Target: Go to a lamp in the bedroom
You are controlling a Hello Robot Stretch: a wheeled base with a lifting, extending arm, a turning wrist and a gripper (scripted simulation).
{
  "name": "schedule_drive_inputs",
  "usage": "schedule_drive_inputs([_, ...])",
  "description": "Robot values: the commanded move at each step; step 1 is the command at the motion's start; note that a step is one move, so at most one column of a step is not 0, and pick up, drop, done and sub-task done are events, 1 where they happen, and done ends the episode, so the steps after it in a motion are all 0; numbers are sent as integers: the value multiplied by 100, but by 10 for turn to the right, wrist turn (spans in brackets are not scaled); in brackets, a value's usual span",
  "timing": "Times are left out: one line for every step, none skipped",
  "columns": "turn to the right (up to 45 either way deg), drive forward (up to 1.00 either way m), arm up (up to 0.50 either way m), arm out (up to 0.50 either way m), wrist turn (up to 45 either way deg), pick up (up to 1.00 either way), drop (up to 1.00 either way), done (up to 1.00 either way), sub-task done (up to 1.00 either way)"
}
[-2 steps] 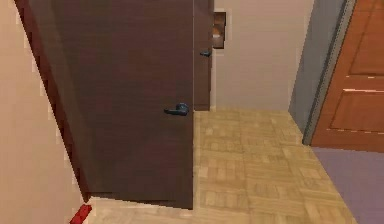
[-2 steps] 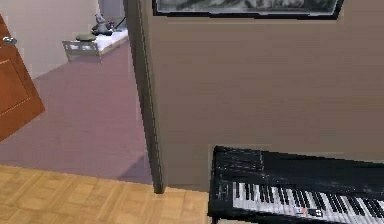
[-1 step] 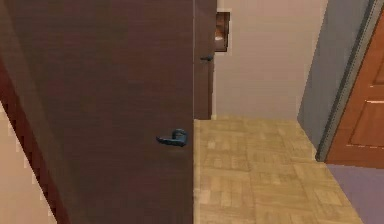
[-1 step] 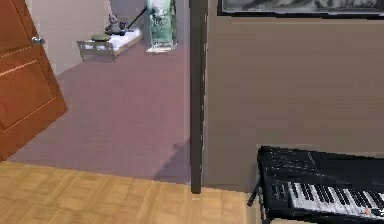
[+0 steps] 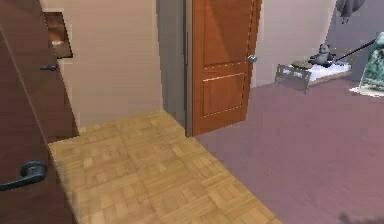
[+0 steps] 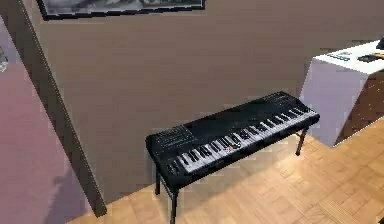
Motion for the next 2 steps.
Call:
schedule_drive_inputs([0,55,0,0,0,0,0,0,0])
schedule_drive_inputs([450,0,0,0,0,0,0,0,0])
